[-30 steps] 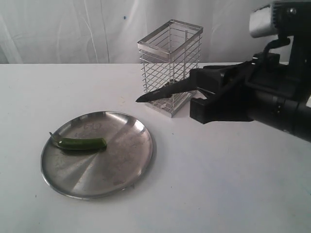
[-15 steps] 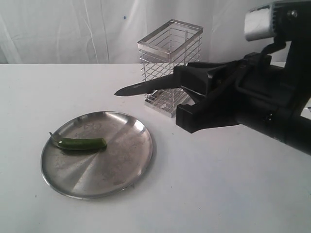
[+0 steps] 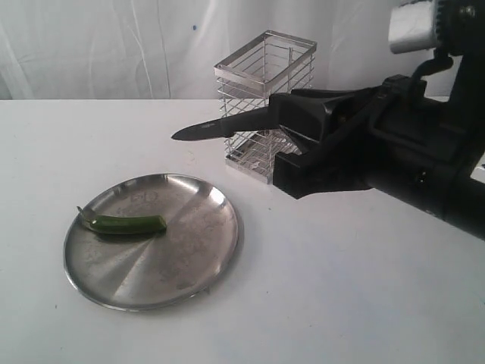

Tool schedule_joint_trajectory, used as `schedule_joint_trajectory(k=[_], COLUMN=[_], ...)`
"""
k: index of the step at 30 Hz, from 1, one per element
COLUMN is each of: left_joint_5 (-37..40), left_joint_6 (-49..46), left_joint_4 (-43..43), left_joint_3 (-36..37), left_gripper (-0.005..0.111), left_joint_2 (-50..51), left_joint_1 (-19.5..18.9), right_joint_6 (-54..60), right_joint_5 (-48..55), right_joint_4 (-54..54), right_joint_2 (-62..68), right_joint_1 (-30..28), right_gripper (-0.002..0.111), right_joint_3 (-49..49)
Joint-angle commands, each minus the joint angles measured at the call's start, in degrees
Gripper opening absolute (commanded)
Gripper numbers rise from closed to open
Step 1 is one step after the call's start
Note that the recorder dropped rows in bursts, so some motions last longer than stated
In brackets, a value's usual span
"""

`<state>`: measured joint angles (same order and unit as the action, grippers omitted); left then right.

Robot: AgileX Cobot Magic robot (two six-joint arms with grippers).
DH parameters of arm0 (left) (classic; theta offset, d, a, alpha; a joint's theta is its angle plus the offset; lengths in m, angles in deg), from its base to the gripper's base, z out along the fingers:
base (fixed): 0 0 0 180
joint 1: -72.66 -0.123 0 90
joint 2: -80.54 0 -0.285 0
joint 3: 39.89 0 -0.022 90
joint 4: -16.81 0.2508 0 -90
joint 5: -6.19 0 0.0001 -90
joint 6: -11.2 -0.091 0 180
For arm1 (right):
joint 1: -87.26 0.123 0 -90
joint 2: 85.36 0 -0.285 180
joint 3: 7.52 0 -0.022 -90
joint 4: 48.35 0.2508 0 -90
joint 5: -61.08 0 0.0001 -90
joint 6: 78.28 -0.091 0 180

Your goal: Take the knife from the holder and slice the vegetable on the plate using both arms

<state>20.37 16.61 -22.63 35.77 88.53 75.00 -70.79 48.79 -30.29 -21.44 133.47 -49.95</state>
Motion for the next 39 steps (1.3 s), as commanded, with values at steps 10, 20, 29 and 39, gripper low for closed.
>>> schedule_joint_trajectory(k=[10, 20, 29, 39], left_joint_5=[14.6, 24.4, 15.4, 22.2], left_joint_6=[-81.5, -95.6, -105.8, -102.6], left_joint_4=[-60.5, -60.5, -60.5, -60.5], left_joint_3=[-8.5, -32.2, -48.8, -56.8], left_gripper=[0.000, 0.000, 0.000, 0.000], left_joint_2=[28.7, 73.6, 87.1, 87.1], left_joint_1=[1.6, 1.8, 1.8, 1.8], right_joint_6=[-1.7, -3.6, -3.8, -3.8], right_joint_5=[-4.6, -8.4, -12.7, -16.5], right_joint_4=[-2.8, -3.1, -1.5, -1.0], right_joint_2=[-0.6, 5.3, 13.8, 13.8], right_joint_1=[1.7, 3.6, 3.6, 3.6], right_gripper=[0.000, 0.000, 0.000, 0.000], right_joint_3=[0.1, 4.2, 10.5, 10.5])
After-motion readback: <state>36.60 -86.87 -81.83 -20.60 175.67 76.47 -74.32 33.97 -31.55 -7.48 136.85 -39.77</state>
